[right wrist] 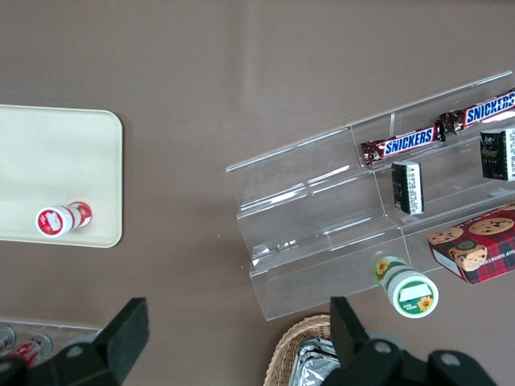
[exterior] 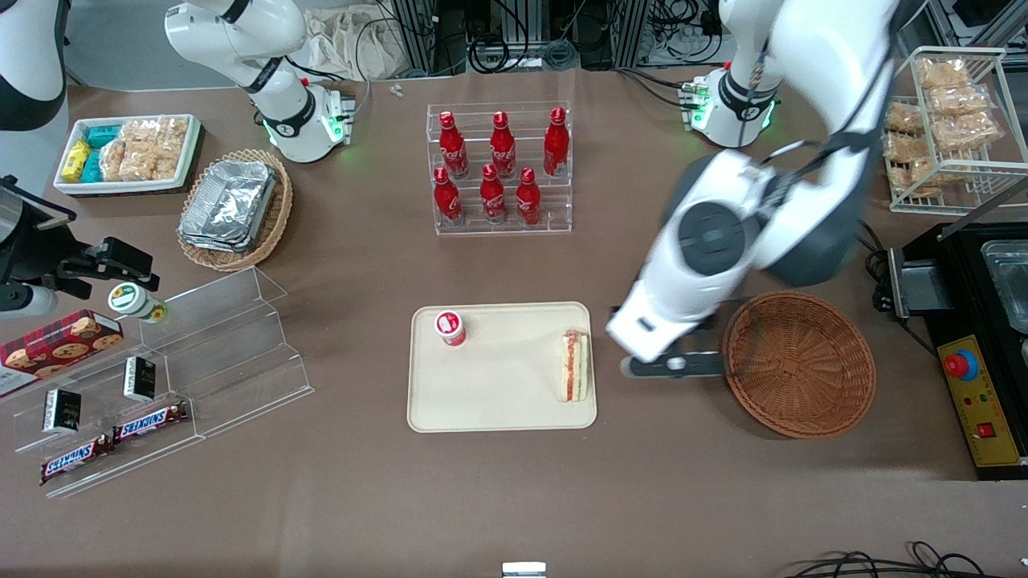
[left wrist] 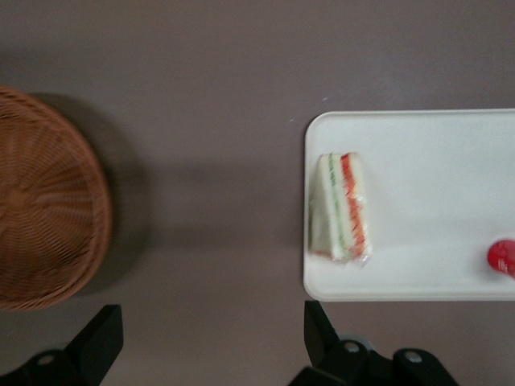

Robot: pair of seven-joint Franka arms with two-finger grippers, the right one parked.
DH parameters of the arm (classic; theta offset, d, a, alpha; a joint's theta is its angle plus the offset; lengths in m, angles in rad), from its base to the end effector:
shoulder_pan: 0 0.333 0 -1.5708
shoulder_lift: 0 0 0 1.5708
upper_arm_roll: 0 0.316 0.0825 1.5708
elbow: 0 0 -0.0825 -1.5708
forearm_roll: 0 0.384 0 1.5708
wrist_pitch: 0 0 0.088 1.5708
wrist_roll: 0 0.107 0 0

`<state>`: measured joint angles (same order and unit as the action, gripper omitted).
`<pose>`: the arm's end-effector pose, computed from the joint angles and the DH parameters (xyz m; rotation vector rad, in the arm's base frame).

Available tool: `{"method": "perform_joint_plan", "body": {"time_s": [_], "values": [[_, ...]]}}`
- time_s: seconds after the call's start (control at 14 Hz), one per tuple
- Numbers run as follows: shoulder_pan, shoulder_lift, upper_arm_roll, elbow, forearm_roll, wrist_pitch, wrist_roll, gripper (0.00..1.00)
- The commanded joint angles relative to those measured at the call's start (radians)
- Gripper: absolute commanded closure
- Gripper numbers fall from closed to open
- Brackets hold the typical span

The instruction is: Place sandwich from basket to tray

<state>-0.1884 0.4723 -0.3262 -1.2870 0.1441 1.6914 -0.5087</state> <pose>0.6262 -0.2858 0.4854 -3.1230 -0.0058 0.0639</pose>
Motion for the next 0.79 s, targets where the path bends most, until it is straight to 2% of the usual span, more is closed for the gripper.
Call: {"method": "perform_joint_plan", "body": {"time_s": [0.0,0.36,0.57,0.71], "values": [[0.085,-0.092,-0.002,-0.046,-0.037,-0.073,0.079,0.0],[0.182,-0.173,0.002,-0.061,-0.038,-0.174,0.212,0.0],[0.173,-0.234,0.123,-0.092,-0.04,-0.2,0.381,0.0],[0.17,-0.271,0.234,-0.113,-0.108,-0.2,0.519,0.0]]}}
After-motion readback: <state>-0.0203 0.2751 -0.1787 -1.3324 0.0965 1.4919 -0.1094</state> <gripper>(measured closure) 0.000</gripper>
